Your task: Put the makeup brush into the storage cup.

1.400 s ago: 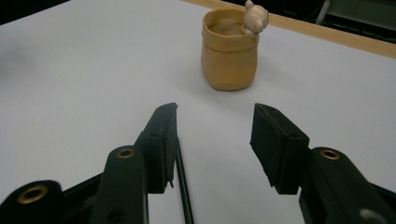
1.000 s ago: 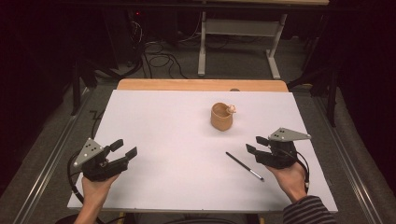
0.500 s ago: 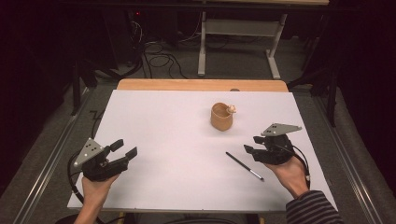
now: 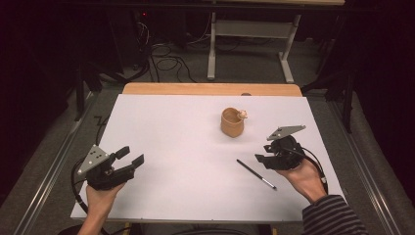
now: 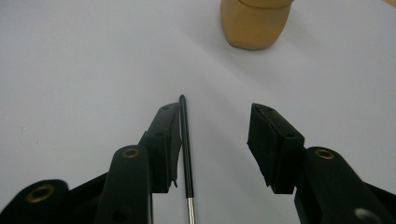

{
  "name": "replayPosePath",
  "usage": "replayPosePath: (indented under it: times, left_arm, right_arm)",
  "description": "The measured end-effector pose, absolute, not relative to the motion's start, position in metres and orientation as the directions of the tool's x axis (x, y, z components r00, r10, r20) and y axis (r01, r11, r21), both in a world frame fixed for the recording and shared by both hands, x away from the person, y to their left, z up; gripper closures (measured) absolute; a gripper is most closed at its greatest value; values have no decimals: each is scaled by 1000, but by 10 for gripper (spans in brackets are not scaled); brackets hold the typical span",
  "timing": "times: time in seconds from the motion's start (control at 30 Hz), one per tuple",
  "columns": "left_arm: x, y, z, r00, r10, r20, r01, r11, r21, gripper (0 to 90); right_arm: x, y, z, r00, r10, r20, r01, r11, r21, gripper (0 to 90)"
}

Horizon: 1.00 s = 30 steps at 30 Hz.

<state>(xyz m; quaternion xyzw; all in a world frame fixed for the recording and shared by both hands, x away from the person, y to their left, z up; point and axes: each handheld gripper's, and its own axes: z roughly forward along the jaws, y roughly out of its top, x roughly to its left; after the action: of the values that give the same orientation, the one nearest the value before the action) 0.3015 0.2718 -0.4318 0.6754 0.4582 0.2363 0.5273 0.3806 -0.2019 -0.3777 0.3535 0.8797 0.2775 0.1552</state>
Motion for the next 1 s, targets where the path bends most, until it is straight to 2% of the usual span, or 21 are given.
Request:
replayPosePath:
  times: [1.0]
  left_arm:
    - [301,272,-432,462,871,-164,371,-22,928,361]
  right_arm:
    - [395,-193,-400,-710,703,-35,647,672,359,658]
